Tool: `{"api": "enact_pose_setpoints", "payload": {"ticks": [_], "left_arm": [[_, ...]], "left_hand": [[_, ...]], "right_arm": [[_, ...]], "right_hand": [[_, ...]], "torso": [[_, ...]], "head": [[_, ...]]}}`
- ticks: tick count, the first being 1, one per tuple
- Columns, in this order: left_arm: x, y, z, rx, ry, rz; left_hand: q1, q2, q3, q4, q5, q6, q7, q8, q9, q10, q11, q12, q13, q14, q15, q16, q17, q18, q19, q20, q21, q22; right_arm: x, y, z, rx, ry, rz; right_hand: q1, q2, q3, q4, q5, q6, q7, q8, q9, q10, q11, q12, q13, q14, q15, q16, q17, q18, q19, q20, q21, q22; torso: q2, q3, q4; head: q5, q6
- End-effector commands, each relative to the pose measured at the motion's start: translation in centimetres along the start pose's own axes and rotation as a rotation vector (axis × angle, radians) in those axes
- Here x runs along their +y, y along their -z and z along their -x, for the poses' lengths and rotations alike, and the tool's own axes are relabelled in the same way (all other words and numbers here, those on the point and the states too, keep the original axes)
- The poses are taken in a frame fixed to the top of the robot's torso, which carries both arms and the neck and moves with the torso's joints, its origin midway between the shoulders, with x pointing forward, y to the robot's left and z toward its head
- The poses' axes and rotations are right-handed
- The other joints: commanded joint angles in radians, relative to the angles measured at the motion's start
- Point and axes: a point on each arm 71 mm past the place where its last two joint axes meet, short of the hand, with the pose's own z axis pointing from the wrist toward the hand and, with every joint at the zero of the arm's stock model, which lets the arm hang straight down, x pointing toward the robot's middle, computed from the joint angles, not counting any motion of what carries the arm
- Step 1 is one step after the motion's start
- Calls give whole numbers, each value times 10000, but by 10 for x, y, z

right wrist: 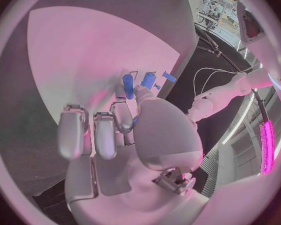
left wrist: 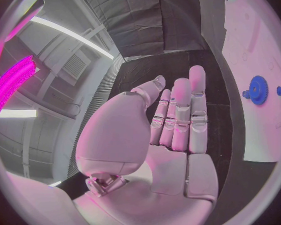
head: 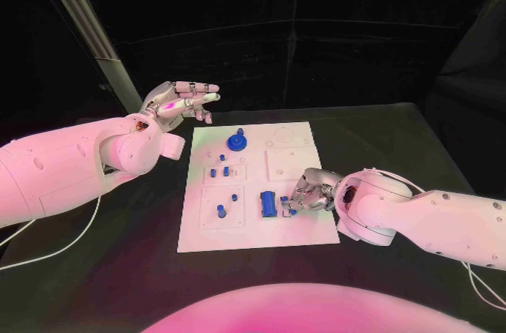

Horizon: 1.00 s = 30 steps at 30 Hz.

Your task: Assemble the parts on the task board

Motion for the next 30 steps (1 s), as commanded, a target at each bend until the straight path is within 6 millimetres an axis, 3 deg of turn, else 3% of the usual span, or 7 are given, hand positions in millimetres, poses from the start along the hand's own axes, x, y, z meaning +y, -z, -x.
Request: {"api": "enact_pose_setpoints", "payload": {"ticks": [1, 3, 8, 15, 19, 30], "left_arm": [[-2, 0, -2, 115, 77, -68], [-2, -1, -2, 115, 76, -67], [-2, -1, -1, 108, 73, -64], [-1, -1, -2, 111, 71, -56], [-1, -2, -2, 117, 71, -54], [-1, -2, -2, 124, 72, -46]], "left_hand": [[33, 39, -17, -49, 37, 14, -5, 28, 8, -69, 3, 40, -16, -59, 17, -29, -18, 132, -86, -3, -47, -16], [33, 39, -17, -49, 37, 14, -5, 28, 8, -69, 3, 40, -16, -59, 17, -29, -18, 132, -86, -3, -47, -16], [33, 39, -17, -49, 37, 14, -5, 28, 8, -69, 3, 40, -16, -59, 17, -29, -18, 132, -86, -3, -47, -16], [33, 39, -17, -49, 37, 14, -5, 28, 8, -69, 3, 40, -16, -59, 17, -29, -18, 132, -86, -3, -47, -16], [33, 39, -17, -49, 37, 14, -5, 28, 8, -69, 3, 40, -16, -59, 17, -29, -18, 132, -86, -3, -47, -16], [33, 39, -17, -49, 37, 14, -5, 28, 8, -69, 3, 40, -16, -59, 17, -29, -18, 132, -86, -3, -47, -16]], "right_arm": [[1, -1, 0, -12, 3, -48], [2, -1, 0, -22, 36, -28], [3, -1, -1, -55, 137, 20], [6, -1, -2, 4, 212, 214], [6, 0, -1, 0, 219, 260], [3, 4, 1, -178, 158, 305]], "right_hand": [[-288, -3, -191, 101, -333, 69, -21, -85, 22, 19, 30, -40, -16, 713, -26, -2, 1113, -173, 55, 30, 48, -9], [-465, 45, -358, 100, -494, 91, -33, -105, 44, 26, 23, -41, -4, 714, -34, 1, 1121, -173, 56, 27, 50, -1], [-293, 217, -355, -12, -334, 230, -91, -53, 101, 47, -24, -14, 33, 718, -67, 9, 1138, -177, 67, 8, 65, 29], [-517, 315, -627, 97, -495, 550, -210, 123, 231, 107, -119, 6, 67, 729, -136, 34, 1185, -184, 84, -44, 85, 72], [-842, 540, -853, 127, -512, 744, -308, 259, 337, 199, -199, 96, 154, 740, -200, 63, 1238, -200, 120, -102, 127, 154], [-989, 660, -1000, 126, -423, 797, -354, 325, 400, 248, -243, 134, 205, 748, -241, 84, 1276, -208, 138, -144, 147, 193]], "torso": [[0, 4, 4], [0, 4, 4], [3, 7, -7], [-9, 11, -4], [-17, 10, -9], [-9, 8, -10]], "head": [[0, 6], [0, 6], [-1, 5], [-5, 2], [-19, 11], [-54, 21]]}}
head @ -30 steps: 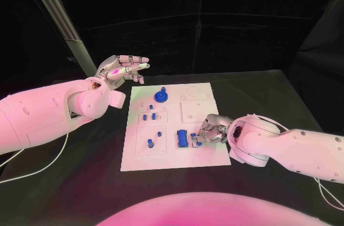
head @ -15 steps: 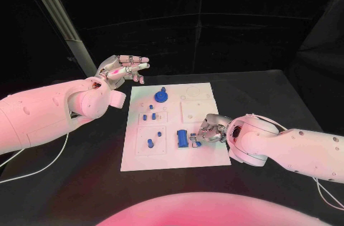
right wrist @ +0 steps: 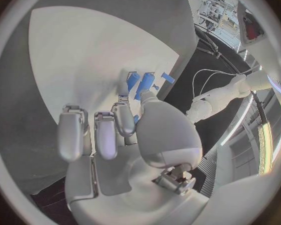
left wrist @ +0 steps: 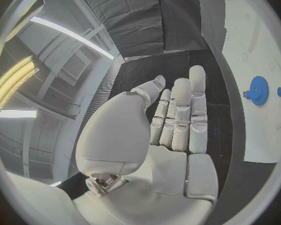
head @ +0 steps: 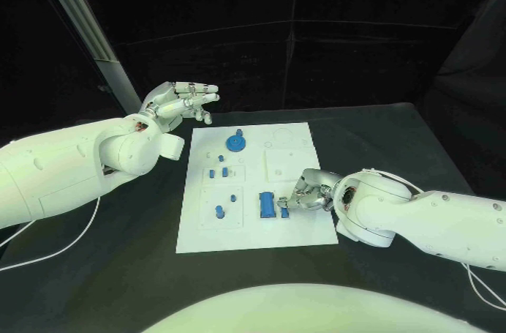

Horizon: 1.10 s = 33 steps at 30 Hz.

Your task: Assemble the parts on the task board

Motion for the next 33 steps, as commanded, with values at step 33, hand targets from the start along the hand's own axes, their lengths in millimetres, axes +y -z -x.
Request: {"api": "enact_pose_setpoints", "payload": {"ticks": [33], "left_arm": [[-1, -1, 0, 94, 68, -8]], "left_hand": [[37, 33, -19, -57, 36, 1, 1, 31, 5, -81, 6, 59, -15, -62, 18, -27, -22, 132, -85, -3, -51, -22]], "right_arm": [[-8, 4, 2, 440, 589, 488]], "right_hand": [[925, -257, -876, -672, -1432, -217, 54, 103, 246, -28, 22, -200, 19, 759, -29, -59, 1185, -29, -14, -42, -28, -76]], "torso": [[12, -9, 10]], "head": [[-2, 11]]}}
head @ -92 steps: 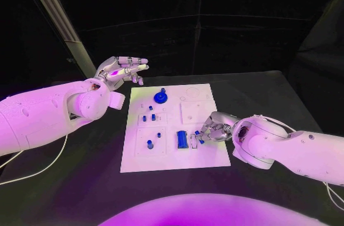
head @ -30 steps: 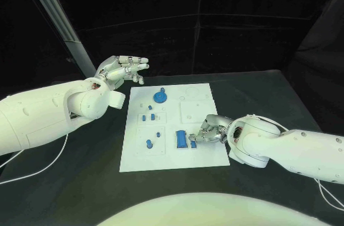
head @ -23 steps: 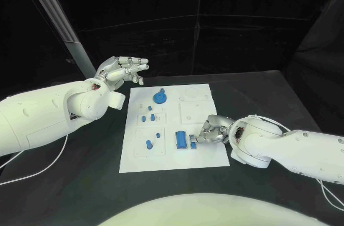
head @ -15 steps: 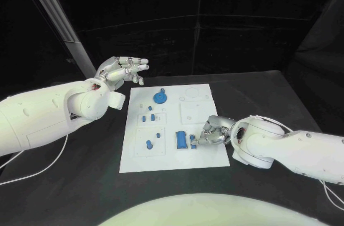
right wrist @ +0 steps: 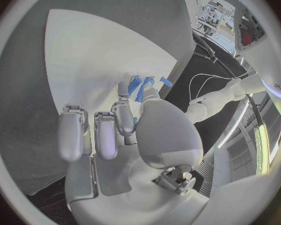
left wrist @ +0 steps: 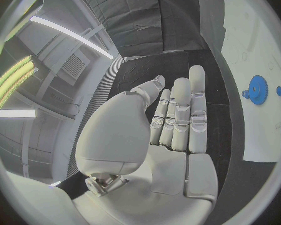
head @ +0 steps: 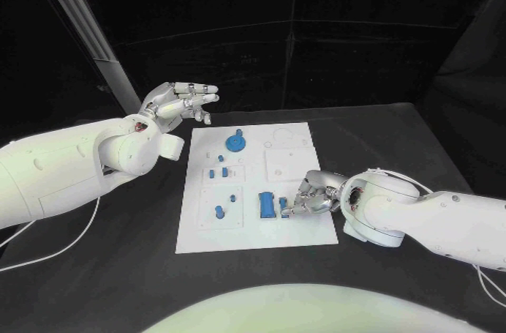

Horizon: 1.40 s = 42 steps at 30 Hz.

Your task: Assemble the parts on the task board

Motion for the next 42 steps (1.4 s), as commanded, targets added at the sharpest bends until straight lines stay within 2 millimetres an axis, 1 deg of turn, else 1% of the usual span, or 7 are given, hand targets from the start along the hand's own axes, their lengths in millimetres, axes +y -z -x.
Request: {"api": "enact_pose_setpoints", "payload": {"ticks": [1, 21, 31, 33, 38, 41, 42], "left_arm": [[-1, 0, -1, 106, 74, -47], [-1, 0, -1, 100, 73, -40], [-1, 0, 0, 86, 67, -37], [-1, 0, 0, 64, 58, -33], [-1, 0, 2, 12, 31, -13], [1, -1, 2, 11, 1, -15], [2, -2, 2, -1, 5, -18]], "left_hand": [[36, 33, -19, -57, 36, 1, 1, 31, 5, -81, 6, 59, -10, -62, 18, -27, -9, 132, -85, -3, -51, -9], [46, 36, -14, -65, 37, -9, 4, 32, 3, -92, 7, 72, -13, -65, 19, -25, -18, 132, -84, -3, -54, -14], [46, 36, -14, -65, 37, -9, 4, 32, 3, -92, 7, 72, -13, -65, 19, -25, -18, 132, -84, -3, -54, -14], [46, 36, -14, -65, 37, -9, 4, 32, 3, -92, 7, 72, -13, -65, 19, -25, -18, 132, -84, -3, -54, -14], [36, 26, -23, -64, 35, -16, 8, 34, 2, -99, 11, 85, -15, -66, 21, -23, -25, 131, -83, -2, -56, -18], [-59, -3, -79, -14, 32, -16, 0, 50, 4, -106, 11, 125, -18, -72, 32, -16, -43, 125, -87, 9, -69, -32], [-105, -16, -107, 11, 31, -13, -10, 58, 5, -108, 8, 142, -18, -85, 36, -19, -52, 123, -98, 15, -81, -42]], "right_arm": [[2, -1, -1, 157, 282, 138], [-4, -15, 3, -183, 904, -299], [2, -13, 4, -344, 159, 500], [2, -11, 5, -383, -262, 858], [-2, -5, 13, -621, -1762, 1820], [-11, -9, 34, -1232, -3625, 2709], [-15, -11, 41, -1415, -4276, 2952]], "right_hand": [[244, 44, -9, -148, -84, -76, -20, 68, 21, -26, 22, -45, -6, 760, -30, -60, 1184, -32, -14, -41, -29, -17], [940, 296, 56, -679, -431, -92, -40, 99, 86, -19, 2, -73, 29, 763, -43, -67, 1189, -34, -9, -47, -30, 3], [391, -23, -484, -457, -801, -512, 149, -118, 27, -299, 163, -703, -359, 666, 76, -343, 788, 40, -191, 23, -264, -388], [380, -80, -589, -436, -809, -635, 196, -137, 35, -524, 207, -1153, -652, 589, 117, -556, 499, 110, -354, 62, -480, -734], [544, -44, -766, -415, -809, -1160, 383, -210, 57, -1830, 397, -4009, -2628, 74, 257, -2051, -1301, 529, -1396, 229, -2055, -3065], [1109, 224, -740, -624, -640, -1719, 612, -419, -1, -2926, 627, -6151, -4249, -901, 499, -5062, -4367, 1144, -2953, 379, -4915, -6702], [1403, 367, -657, -747, -561, -1833, 724, -480, -23, -3292, 705, -6566, -4565, -1518, 585, -6569, -5765, 1203, -3390, 470, -5715, -7500]], "torso": [[0, 1, 12], [-1, 10, 9], [-24, 7, -10], [-33, 10, -16], [-87, -3, -24], [-199, -40, -18], [-249, -52, -17]], "head": [[19, 1], [31, -92], [23, -61], [57, 19], [21, 246], [-43, 376], [-59, 400]]}}
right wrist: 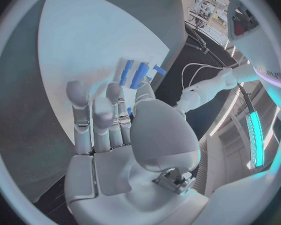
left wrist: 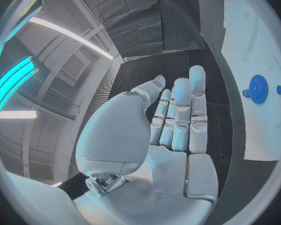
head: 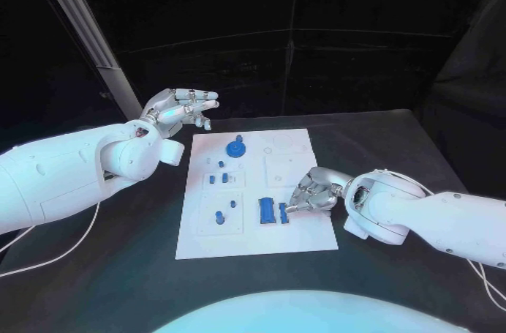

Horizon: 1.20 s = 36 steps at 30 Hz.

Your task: Assemble the parts on the task board

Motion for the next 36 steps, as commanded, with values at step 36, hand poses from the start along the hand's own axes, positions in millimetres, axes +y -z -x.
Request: {"api": "enact_pose_setpoints", "payload": {"ticks": [36], "left_arm": [[48, -8, -7, -1737, -131, 150]], "left_hand": [[-7737, 1086, -3078, 84, -503, -5651, -1750, -1092, -671, -5262, -379, -3451, -723, -7590, -233, -9650, -4436, -768, -8885, -36, -4384, -7235]], "right_arm": [[-15, -65, 86, -4855, -7882, 3052]], "right_hand": [[-7001, -155, 1582, -1785, -1513, -6166, -241, -1564, -2857, -7079, -314, -6057, -8954, -8835, 417, -10557, -9425, -622, -7206, 330, -9151, -6942]], "torso": [[-809, -87, 61]], "head": [[294, 1895]]}}
